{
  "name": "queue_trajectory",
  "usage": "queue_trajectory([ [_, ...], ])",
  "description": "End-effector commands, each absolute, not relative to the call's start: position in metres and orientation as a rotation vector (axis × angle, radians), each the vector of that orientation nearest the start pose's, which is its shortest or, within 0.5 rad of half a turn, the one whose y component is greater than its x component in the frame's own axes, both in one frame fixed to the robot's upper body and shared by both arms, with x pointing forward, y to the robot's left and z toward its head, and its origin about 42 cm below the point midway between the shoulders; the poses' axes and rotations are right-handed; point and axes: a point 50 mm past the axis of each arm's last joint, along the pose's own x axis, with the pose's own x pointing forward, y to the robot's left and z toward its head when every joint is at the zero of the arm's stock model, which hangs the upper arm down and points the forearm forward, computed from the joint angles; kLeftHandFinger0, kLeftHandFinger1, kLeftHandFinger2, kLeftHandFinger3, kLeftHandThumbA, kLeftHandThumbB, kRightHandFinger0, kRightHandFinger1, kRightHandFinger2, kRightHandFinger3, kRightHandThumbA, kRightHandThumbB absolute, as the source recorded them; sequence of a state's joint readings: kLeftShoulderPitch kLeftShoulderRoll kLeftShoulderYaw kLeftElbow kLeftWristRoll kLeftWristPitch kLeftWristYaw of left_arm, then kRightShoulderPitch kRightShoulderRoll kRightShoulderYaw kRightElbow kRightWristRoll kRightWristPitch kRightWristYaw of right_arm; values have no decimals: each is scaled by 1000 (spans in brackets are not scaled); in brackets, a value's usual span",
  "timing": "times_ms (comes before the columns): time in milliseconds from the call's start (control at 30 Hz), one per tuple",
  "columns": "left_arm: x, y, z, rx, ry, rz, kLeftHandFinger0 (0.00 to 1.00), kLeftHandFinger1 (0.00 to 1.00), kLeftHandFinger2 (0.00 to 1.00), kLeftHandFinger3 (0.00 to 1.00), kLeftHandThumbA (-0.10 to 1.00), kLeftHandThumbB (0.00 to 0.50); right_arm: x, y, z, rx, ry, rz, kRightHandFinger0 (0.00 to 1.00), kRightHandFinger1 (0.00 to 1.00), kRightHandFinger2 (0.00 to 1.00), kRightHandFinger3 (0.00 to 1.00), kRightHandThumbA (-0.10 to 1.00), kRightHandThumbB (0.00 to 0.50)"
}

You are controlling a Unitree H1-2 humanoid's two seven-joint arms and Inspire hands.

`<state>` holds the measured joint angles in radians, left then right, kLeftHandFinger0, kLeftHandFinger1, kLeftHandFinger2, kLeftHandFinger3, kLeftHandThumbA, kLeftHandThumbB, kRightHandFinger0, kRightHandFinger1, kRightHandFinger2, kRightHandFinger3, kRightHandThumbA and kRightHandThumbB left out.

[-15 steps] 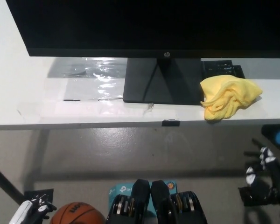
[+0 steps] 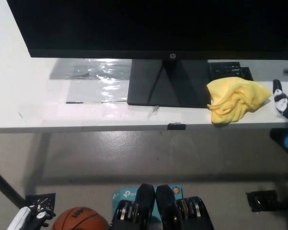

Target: The robot uses its right hand to pick up the cloth kept in the middle of the desk and use it to wipe the monitor in the middle of the desk by swiping its screen twice

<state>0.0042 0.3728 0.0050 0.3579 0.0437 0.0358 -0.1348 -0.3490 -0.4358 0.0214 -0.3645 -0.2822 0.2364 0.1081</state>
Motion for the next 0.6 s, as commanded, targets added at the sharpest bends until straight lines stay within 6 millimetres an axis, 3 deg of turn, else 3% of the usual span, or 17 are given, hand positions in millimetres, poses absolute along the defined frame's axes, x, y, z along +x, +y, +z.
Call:
queue_trajectory([
  [0,265,373,37,420,379,-73,664,661,43,0,632,500,364,-285,305,-842,-286,139,836,1000,1000,1000,472,189],
  [267,267,377,38,432,384,-83,669,666,41,0,628,500,407,-288,265,-962,-1,281,1000,1000,1000,1000,616,205],
  [367,268,378,40,435,382,-80,673,676,57,0,629,500,418,-287,262,-989,47,305,1000,1000,1000,1000,712,233],
  [467,268,379,43,442,380,-88,693,696,78,1,637,500,433,-284,259,-1004,93,314,1000,1000,1000,1000,741,261],
  [533,268,379,43,443,382,-88,696,696,75,3,636,500,437,-284,257,-1002,103,313,1000,1000,1000,1000,751,261],
  [567,267,378,43,448,386,-88,695,688,67,1,634,500,448,-282,259,-1007,115,306,1000,1000,1000,1000,769,233],
])
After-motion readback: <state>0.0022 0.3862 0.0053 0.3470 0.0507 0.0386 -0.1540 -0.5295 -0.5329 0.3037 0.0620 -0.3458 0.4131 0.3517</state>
